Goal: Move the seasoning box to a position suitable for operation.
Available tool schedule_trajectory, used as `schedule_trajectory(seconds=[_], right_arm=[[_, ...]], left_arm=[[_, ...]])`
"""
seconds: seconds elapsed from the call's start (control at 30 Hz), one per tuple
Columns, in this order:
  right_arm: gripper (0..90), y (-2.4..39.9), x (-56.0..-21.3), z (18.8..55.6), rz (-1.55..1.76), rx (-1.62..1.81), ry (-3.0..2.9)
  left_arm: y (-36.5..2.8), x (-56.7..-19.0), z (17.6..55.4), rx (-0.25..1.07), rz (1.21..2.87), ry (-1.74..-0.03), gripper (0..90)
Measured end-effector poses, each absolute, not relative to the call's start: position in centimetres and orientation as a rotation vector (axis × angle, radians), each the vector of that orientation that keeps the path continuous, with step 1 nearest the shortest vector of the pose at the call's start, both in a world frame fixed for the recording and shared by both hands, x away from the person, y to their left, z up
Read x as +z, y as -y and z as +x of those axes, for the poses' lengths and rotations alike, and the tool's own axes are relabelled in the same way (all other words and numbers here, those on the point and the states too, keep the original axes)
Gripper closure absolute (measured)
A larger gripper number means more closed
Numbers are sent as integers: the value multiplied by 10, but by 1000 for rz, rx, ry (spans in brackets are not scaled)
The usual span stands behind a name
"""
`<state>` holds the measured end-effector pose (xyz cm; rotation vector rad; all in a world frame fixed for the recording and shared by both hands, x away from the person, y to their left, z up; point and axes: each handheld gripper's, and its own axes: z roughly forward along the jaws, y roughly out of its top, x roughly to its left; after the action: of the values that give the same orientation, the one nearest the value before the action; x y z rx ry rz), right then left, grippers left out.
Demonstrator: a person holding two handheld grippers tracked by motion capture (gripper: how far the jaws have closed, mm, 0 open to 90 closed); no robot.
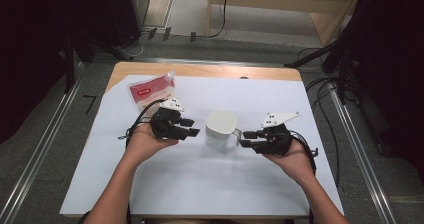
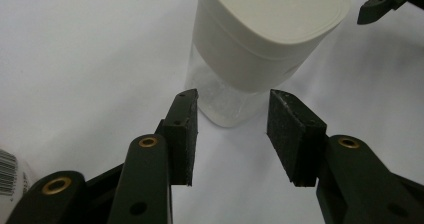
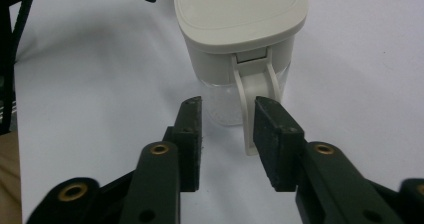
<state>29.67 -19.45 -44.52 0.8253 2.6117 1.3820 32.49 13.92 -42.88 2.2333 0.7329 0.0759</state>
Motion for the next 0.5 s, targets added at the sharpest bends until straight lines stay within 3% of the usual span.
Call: schedule_trajectory(seconds=[0.1,0.27,0.5], right_arm=[[761,193,-449,295,817,1377,-2612],[900,190,-454,294,807,1388,-2622],[900,179,-464,300,806,1366,-2644]], left_arm=[[-139,-431,327,69,2236,-728,589],[-139,-432,328,65,2204,-733,519],[-142,-434,327,74,2211,-742,461]])
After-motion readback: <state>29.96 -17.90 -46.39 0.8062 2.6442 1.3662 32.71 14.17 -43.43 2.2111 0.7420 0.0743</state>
